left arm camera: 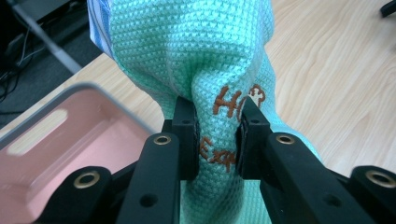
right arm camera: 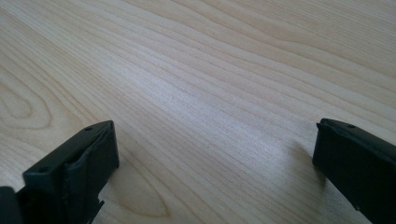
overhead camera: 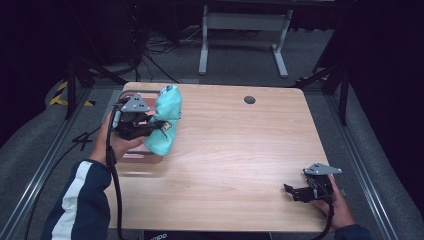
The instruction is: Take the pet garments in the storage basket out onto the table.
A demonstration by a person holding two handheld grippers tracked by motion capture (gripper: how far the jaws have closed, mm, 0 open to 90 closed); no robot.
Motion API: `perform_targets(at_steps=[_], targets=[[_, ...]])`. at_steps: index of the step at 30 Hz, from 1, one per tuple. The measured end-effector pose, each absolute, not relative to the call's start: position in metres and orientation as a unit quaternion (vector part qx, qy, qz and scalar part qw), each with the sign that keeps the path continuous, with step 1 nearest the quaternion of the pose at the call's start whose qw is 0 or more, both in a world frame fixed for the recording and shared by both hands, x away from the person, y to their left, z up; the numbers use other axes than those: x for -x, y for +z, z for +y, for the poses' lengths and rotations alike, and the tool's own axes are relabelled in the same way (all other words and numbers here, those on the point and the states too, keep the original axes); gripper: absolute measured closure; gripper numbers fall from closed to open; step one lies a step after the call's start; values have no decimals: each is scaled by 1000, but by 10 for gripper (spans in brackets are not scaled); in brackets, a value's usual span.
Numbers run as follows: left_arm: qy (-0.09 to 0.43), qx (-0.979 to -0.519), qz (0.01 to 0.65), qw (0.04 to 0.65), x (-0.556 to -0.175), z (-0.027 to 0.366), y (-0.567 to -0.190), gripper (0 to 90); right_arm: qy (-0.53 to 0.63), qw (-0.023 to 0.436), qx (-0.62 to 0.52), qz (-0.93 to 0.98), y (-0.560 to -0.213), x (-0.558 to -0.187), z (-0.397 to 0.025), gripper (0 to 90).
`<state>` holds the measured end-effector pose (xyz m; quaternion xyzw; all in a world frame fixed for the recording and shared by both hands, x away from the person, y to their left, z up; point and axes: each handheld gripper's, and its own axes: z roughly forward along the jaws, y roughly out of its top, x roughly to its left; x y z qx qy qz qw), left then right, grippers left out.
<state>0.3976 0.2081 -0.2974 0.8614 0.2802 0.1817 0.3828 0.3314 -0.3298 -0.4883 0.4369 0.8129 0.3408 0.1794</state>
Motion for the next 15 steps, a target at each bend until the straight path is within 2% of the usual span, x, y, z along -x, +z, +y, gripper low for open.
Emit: perform_targets(at_steps=[15], targets=[[152,-882,227,383,-402,152,-306,739,341,179,-437,813,-488,-331,-330,6]])
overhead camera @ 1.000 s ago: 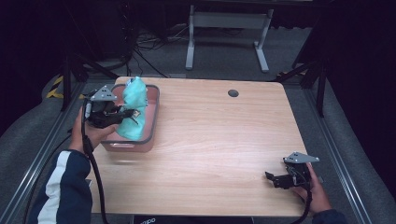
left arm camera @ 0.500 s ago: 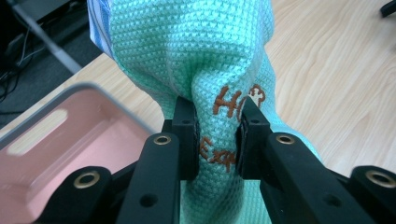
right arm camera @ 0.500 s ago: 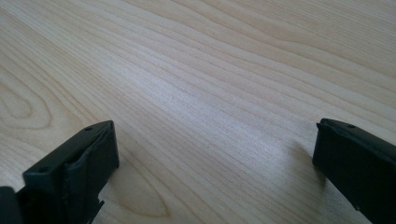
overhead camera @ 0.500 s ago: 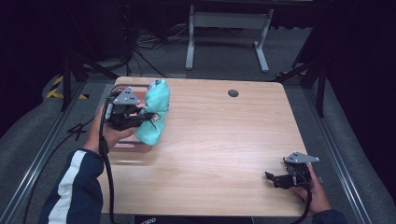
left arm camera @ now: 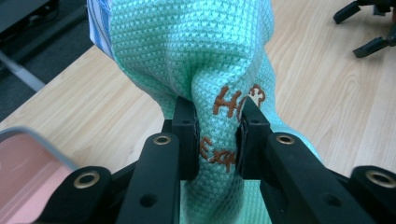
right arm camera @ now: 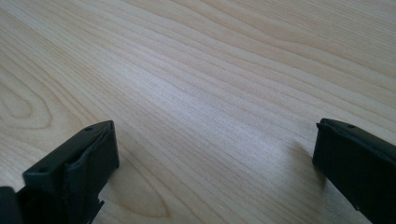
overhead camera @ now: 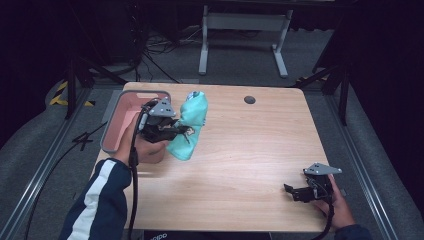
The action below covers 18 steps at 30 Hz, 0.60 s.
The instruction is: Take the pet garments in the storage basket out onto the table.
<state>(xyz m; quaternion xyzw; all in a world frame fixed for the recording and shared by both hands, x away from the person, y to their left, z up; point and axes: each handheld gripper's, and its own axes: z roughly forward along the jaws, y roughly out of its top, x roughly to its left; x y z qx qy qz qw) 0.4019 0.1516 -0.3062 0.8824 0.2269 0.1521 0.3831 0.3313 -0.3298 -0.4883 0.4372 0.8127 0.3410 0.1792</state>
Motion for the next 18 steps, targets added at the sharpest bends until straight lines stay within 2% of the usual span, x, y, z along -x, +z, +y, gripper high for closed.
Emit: perform_targets(at_steps=[18], targets=[[103,-906,182,368,-408,87,-337,736,341,179,-437,813,-488,-331,-330,6]])
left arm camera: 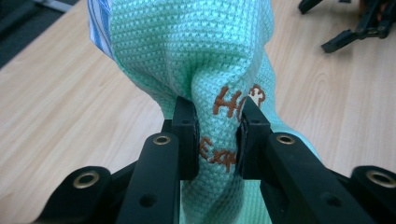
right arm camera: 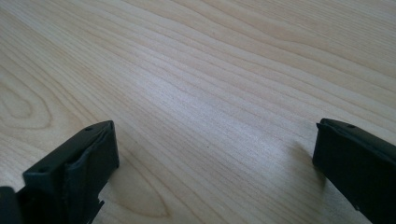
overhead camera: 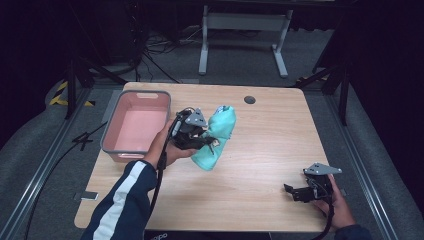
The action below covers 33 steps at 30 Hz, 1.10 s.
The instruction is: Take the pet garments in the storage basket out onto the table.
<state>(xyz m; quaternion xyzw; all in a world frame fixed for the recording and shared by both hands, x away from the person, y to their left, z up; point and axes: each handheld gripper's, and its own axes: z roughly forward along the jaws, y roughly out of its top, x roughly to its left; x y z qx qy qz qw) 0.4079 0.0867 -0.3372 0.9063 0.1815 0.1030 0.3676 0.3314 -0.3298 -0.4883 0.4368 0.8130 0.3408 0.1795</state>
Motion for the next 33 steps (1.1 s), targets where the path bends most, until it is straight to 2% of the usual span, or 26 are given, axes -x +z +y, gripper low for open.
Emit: perform_targets(at_steps=[10,23,28,33], targets=[[71,-921,181,339,-417,55,-375,733,341,179,-437,813,-488,-331,-330,6],[37,-933,188,303,-426,33,-419,718,341,179,-437,813,-488,-331,-330,6],[26,-938,191,288,-424,26,-438,677,341,179,-437,813,-488,-331,-330,6],[23,-941,195,277,-423,23,-446,579,341,179,-437,813,-488,-331,-330,6]])
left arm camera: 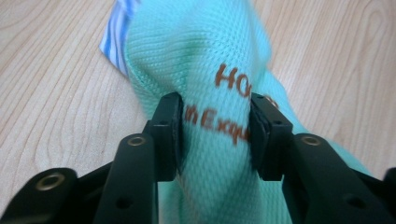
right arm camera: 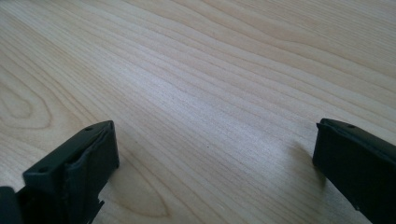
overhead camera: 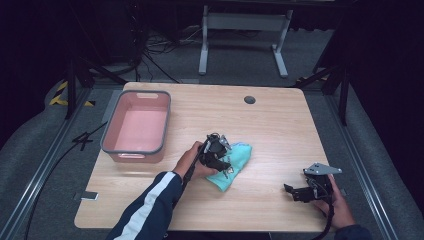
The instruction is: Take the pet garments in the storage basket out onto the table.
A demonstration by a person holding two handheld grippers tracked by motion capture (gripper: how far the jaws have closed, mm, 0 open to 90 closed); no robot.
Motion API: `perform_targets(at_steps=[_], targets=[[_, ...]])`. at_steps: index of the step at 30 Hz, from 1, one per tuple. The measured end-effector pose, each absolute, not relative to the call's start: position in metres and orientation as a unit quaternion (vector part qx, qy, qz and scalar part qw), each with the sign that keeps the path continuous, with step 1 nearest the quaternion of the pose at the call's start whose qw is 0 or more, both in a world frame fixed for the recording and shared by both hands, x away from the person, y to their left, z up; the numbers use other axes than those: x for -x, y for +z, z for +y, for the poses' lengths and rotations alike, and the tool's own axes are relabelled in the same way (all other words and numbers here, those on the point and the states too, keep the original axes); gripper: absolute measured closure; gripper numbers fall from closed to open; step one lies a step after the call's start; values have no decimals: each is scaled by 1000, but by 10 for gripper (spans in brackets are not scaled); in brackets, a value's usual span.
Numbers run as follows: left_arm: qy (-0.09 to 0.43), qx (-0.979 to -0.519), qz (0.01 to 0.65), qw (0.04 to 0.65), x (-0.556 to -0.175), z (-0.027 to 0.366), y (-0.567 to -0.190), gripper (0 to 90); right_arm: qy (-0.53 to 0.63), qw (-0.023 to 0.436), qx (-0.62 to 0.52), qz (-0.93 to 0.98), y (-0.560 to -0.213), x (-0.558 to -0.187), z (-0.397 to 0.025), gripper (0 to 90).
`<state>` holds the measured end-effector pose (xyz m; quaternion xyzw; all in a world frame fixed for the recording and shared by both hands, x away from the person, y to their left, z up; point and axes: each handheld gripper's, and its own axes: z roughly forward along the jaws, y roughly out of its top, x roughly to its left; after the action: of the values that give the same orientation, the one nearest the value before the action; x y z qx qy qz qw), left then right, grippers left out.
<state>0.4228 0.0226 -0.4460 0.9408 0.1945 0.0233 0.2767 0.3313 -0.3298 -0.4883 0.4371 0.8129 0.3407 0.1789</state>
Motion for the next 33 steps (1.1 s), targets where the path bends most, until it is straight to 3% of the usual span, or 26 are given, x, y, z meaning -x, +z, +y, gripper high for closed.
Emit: perform_targets(at_steps=[2,24,30,33], targets=[[26,-939,195,281,-422,23,-446,521,341,179,-437,813,-488,-331,-330,6],[75,-939,172,288,-406,46,-403,262,341,179,-437,813,-488,-331,-330,6],[89,-943,155,280,-396,52,-395,209,341,179,-437,813,-488,-331,-330,6],[97,-944,144,282,-389,57,-389,226,341,179,-437,813,-488,-331,-330,6]])
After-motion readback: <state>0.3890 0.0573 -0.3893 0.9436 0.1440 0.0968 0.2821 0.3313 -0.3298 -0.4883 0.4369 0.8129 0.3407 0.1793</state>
